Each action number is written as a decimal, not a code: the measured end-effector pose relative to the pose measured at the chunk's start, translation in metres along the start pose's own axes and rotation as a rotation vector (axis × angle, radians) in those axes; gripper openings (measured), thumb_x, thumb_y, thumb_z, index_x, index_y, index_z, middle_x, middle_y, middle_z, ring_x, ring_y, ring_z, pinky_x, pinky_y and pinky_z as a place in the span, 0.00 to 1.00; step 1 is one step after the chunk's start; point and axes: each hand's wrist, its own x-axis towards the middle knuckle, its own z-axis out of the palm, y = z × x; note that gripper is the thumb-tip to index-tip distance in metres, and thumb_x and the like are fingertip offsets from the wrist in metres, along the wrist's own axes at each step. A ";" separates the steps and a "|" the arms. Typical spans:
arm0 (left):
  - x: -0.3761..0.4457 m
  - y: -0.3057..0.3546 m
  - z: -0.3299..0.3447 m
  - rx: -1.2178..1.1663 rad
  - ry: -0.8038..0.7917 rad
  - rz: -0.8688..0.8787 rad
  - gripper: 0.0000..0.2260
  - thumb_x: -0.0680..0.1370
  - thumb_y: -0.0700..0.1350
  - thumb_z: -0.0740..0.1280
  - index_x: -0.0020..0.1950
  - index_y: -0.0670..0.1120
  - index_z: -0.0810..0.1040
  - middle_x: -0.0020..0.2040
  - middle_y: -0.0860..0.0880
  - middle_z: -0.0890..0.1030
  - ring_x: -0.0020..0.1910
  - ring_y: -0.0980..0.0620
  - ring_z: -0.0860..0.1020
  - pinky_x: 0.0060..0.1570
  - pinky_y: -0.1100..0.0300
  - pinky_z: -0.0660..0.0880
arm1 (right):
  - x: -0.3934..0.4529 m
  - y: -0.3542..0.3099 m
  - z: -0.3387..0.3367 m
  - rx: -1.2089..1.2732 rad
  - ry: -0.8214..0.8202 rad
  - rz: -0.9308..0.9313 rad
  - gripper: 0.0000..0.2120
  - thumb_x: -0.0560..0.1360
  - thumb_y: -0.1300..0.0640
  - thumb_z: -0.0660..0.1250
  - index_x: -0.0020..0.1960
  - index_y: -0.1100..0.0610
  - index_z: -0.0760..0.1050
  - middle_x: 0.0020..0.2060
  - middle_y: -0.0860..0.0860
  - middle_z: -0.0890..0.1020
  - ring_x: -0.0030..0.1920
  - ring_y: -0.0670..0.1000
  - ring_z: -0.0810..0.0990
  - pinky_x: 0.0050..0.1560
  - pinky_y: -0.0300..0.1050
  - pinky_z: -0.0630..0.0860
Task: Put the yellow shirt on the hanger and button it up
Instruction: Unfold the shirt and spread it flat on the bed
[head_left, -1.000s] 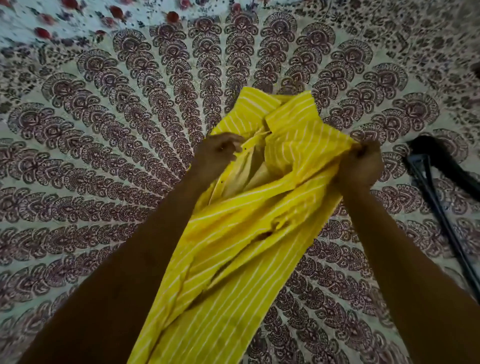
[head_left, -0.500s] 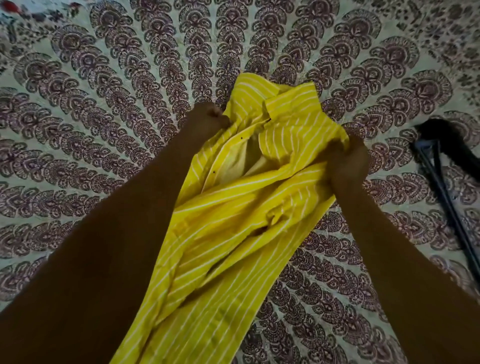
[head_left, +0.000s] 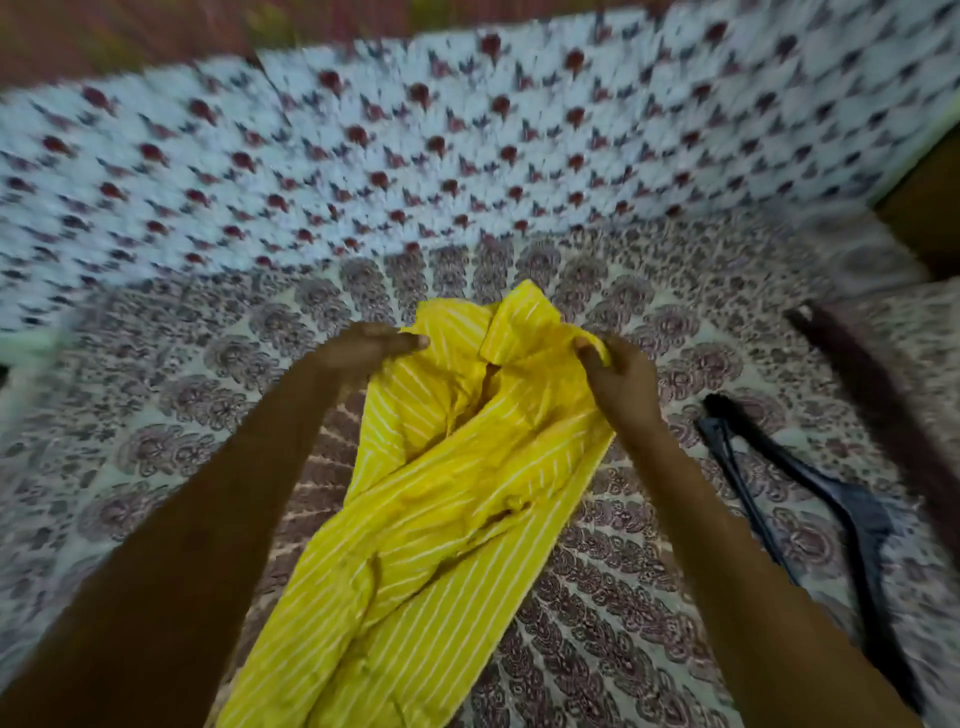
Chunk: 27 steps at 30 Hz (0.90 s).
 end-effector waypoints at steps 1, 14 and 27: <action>-0.023 0.008 -0.006 -0.003 0.021 -0.028 0.15 0.71 0.48 0.71 0.49 0.37 0.79 0.47 0.40 0.82 0.45 0.42 0.80 0.54 0.48 0.77 | -0.009 -0.020 -0.007 0.012 -0.017 -0.033 0.12 0.72 0.47 0.65 0.41 0.56 0.77 0.31 0.53 0.77 0.35 0.52 0.75 0.36 0.44 0.69; -0.335 0.091 -0.064 0.449 0.799 0.696 0.14 0.78 0.45 0.64 0.60 0.39 0.76 0.54 0.36 0.80 0.54 0.38 0.77 0.50 0.51 0.71 | -0.169 -0.254 -0.106 0.027 0.108 -0.394 0.08 0.79 0.58 0.59 0.44 0.61 0.71 0.32 0.52 0.70 0.35 0.52 0.69 0.41 0.49 0.65; -0.607 0.115 -0.101 0.554 1.092 1.228 0.22 0.72 0.60 0.62 0.54 0.44 0.79 0.49 0.40 0.83 0.47 0.39 0.80 0.44 0.48 0.75 | -0.383 -0.418 -0.183 -0.023 0.496 -0.760 0.13 0.71 0.45 0.66 0.33 0.51 0.73 0.29 0.54 0.76 0.35 0.56 0.76 0.33 0.50 0.60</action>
